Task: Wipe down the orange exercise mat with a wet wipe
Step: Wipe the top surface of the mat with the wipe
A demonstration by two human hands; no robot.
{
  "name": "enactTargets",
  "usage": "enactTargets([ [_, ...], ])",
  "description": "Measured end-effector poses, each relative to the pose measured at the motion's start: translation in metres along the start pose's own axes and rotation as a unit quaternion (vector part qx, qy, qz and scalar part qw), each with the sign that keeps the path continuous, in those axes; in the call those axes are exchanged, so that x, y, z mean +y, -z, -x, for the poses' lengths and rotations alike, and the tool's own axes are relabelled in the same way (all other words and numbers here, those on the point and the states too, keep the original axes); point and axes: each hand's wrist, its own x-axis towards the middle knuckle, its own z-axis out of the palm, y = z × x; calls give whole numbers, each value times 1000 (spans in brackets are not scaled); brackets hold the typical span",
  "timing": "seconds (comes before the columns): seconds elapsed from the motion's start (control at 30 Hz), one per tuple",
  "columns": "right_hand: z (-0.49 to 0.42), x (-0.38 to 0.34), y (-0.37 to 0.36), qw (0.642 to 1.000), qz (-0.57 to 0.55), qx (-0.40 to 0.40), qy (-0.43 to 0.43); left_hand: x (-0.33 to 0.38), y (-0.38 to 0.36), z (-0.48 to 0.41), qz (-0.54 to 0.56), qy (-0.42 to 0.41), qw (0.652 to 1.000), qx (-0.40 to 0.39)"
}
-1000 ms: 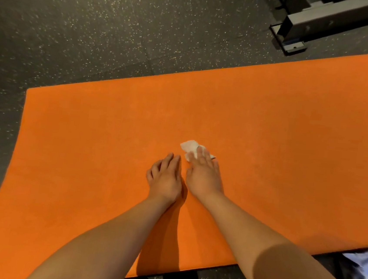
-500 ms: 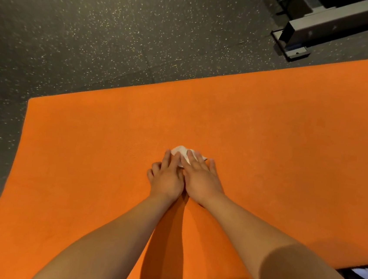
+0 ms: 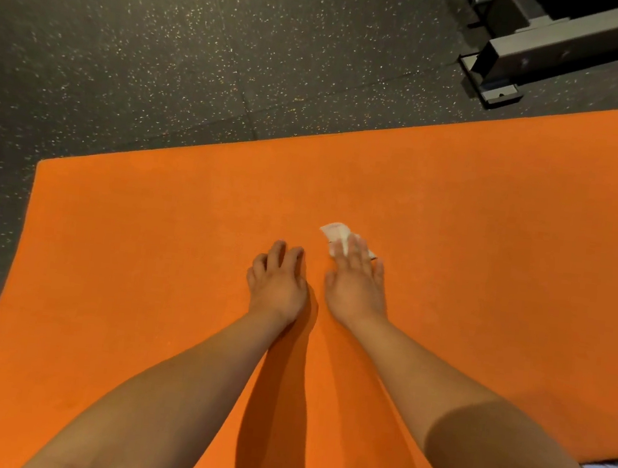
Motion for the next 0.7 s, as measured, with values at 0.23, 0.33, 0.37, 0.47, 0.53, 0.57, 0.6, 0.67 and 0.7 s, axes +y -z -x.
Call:
enactTargets([
  [0.23,-5,-29,-2,993,12,-47,105,-3,-3,-2,18,-4,1000,-16],
  [0.33,-18,-12,4,993,33,-26,109,-5,2,-10,8,6,1000,13],
  [0.37,-24,-4,10,998,23,-9,66,-5,4,-14,2,6,1000,17],
  [0.47,-39,6,24,998,-13,36,-55,-3,8,-27,1,-10,1000,6],
  [0.53,-41,-7,22,999,-24,26,-38,1,7,-34,6,-15,1000,-5],
  [0.57,-40,-17,17,1000,-27,9,-2,3,6,-37,7,-13,1000,-9],
  [0.6,-39,-25,13,999,-23,-12,44,5,5,-38,8,-9,1000,-10],
  [0.67,-42,-28,11,993,1,-36,112,6,5,-42,7,-4,1000,-10],
  [0.7,-49,-24,14,992,15,-33,122,5,6,-44,3,-6,1000,-9],
])
